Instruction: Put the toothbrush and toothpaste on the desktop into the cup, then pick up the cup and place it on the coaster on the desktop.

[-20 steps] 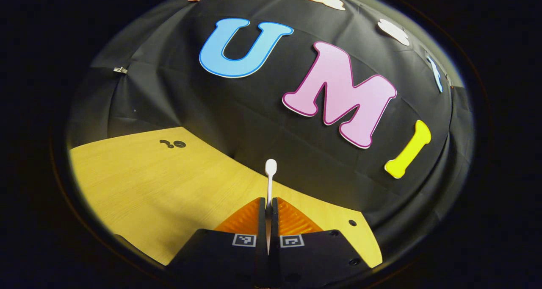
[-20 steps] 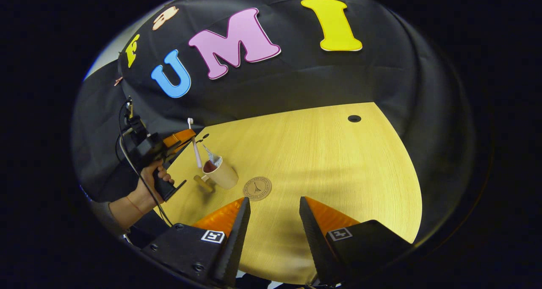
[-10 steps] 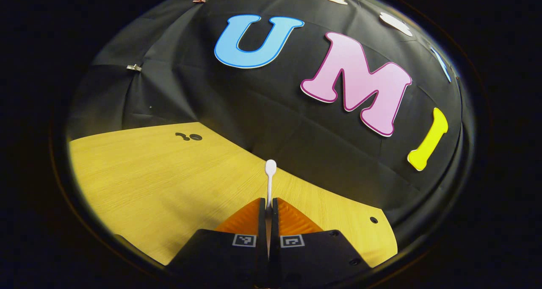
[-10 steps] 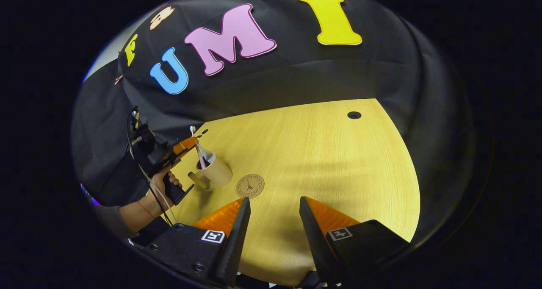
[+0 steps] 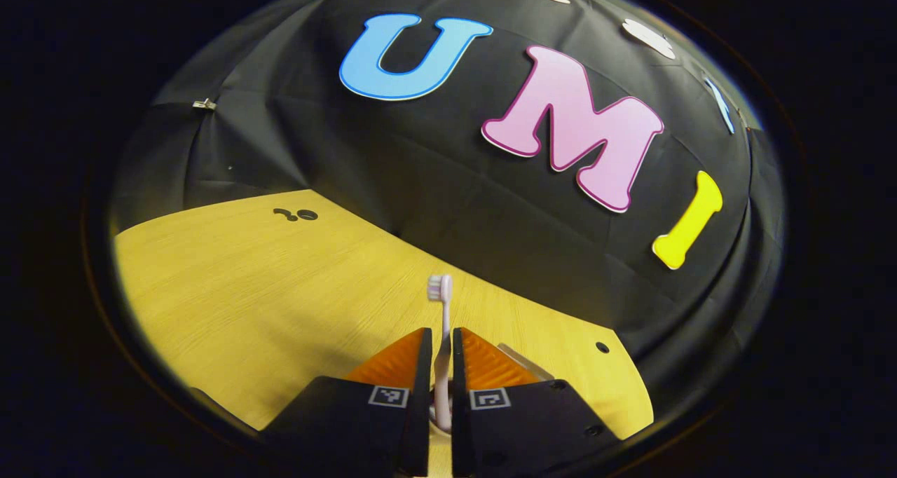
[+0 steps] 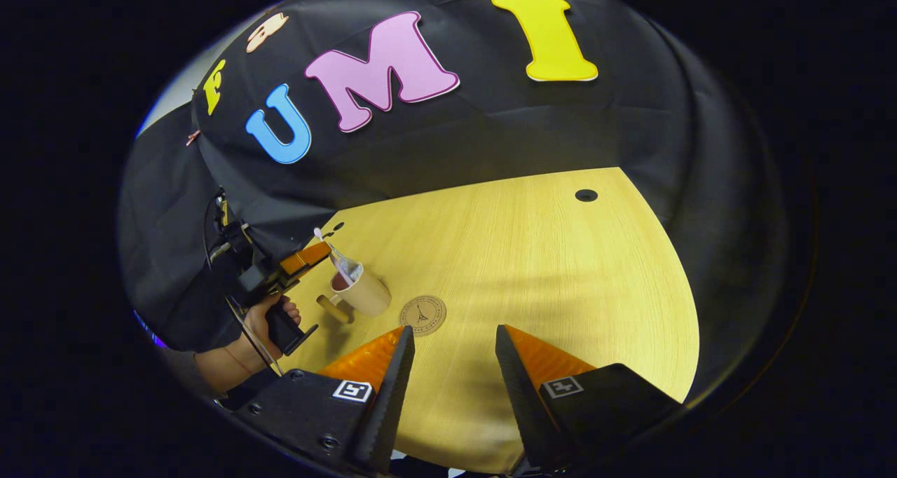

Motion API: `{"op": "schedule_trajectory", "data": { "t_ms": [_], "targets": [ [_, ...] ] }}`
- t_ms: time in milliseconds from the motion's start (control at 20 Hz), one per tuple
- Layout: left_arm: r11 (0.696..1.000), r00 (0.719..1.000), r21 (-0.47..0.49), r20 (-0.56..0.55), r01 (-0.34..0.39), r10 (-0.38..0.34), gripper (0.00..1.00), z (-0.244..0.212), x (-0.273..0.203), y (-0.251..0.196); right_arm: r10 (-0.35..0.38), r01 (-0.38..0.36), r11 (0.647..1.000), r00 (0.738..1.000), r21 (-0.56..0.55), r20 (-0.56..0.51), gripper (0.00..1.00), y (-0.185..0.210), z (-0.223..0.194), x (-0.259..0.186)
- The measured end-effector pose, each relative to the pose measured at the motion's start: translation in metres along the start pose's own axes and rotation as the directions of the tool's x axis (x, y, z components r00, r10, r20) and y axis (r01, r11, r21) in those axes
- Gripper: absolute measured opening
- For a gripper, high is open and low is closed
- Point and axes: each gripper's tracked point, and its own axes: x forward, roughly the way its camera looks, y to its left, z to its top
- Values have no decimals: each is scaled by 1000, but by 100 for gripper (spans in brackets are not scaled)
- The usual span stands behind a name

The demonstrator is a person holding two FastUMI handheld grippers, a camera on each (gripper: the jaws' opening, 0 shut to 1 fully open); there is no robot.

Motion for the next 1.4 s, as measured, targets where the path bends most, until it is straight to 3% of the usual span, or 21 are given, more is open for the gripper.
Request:
{"op": "schedule_trajectory", "data": {
  "t_ms": [100,150,200,300,450,600,650,700,850,1400],
  "targets": [
    [999,999,23,-40,31,-30,25,-6,-11,-3,-9,9,1000,1000,5,9,72,9,-2,-3],
    [998,997,36,-57,47,-45,22,-8,-17,-4,-11,11,1000,1000,13,14,72,14,-3,-5],
    [996,995,50,-72,68,-64,43,-9,-25,-7,-14,14,1000,1000,21,18,72,19,-4,-6],
    [991,990,86,-107,100,-90,40,-12,-41,-8,-16,15,999,999,34,30,72,31,-6,-9],
    [976,980,167,-165,140,-112,64,-13,-68,-5,-12,10,999,999,36,47,72,48,-10,-11],
    [939,960,282,-252,197,-126,74,-18,-90,1,-8,5,999,998,51,57,72,61,-15,-12],
    [924,952,317,-280,213,-124,88,-21,-94,4,-8,5,998,998,57,60,72,63,-17,-13],
    [905,941,356,-316,234,-119,83,-27,-100,7,-11,7,998,998,63,63,72,65,-19,-14],
    [866,908,406,-403,291,-116,94,-42,-107,10,-23,17,996,997,85,69,72,64,-25,-19],
    [809,800,458,-600,369,-24,96,-97,-87,28,-168,153,978,981,145,95,72,17,-46,-63]
  ]
}}
